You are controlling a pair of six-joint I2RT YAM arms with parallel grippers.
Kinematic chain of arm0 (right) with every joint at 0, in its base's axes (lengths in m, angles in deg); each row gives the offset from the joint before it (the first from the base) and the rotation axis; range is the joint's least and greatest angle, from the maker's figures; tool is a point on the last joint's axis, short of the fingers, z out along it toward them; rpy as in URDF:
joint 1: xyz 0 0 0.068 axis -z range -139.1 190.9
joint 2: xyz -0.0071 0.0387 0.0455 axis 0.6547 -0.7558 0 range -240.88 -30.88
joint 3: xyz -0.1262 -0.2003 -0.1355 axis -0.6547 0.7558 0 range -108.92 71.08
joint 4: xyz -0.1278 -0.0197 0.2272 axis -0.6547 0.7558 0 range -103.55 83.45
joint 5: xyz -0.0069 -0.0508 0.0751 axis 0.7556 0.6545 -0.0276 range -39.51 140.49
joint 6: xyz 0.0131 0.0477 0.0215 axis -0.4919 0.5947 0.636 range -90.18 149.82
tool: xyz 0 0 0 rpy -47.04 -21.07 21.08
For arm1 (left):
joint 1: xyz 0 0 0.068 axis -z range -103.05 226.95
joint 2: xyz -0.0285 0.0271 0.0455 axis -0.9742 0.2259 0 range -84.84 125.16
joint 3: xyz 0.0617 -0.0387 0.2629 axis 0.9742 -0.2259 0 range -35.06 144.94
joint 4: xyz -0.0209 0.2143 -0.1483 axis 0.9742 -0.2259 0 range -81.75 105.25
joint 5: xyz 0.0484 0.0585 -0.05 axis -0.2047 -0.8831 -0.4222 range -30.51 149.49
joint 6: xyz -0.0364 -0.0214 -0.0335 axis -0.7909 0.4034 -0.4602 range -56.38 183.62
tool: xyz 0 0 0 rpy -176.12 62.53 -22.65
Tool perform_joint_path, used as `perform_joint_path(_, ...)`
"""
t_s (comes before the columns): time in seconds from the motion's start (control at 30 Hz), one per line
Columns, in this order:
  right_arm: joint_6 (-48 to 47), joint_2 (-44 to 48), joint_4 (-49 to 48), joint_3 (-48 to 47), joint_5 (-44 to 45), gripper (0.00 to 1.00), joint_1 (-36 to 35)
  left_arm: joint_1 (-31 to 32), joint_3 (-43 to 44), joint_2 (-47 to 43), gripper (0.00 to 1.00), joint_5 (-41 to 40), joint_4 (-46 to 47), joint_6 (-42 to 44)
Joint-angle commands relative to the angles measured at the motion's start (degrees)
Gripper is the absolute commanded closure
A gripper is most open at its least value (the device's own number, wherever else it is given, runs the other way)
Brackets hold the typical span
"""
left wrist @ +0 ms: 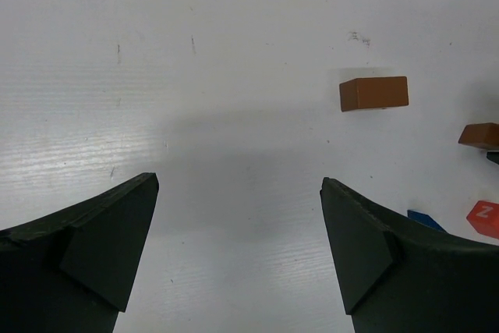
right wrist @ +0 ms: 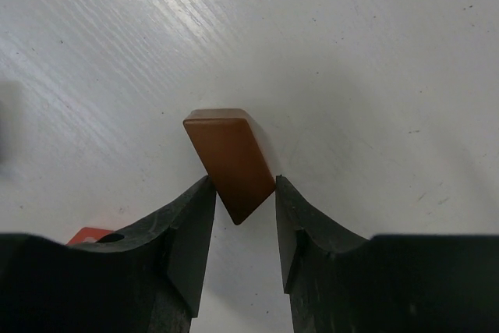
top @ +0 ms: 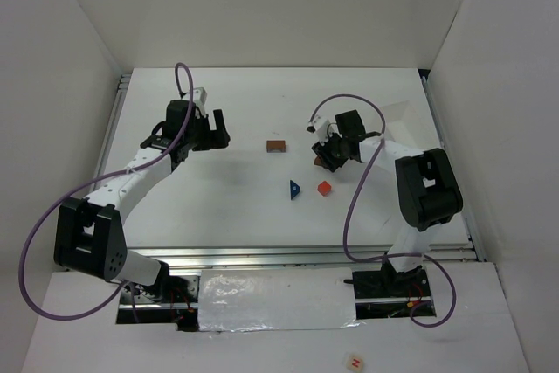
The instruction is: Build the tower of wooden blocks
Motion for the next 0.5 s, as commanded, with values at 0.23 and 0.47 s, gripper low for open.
perform_joint_path(0.23,-1.1,-1.4,0.1,-2.7,-2.1,0.73,-1.2,-0.2,4.3,2.6,0.01,8.9,2.4,3.4)
perform_joint_path(0.47,-1.1,9.2,-7.5,2.5,4.5,0.84,-5.1,0.2,9.7,7.3,0.01,28.8,3.5,6.0)
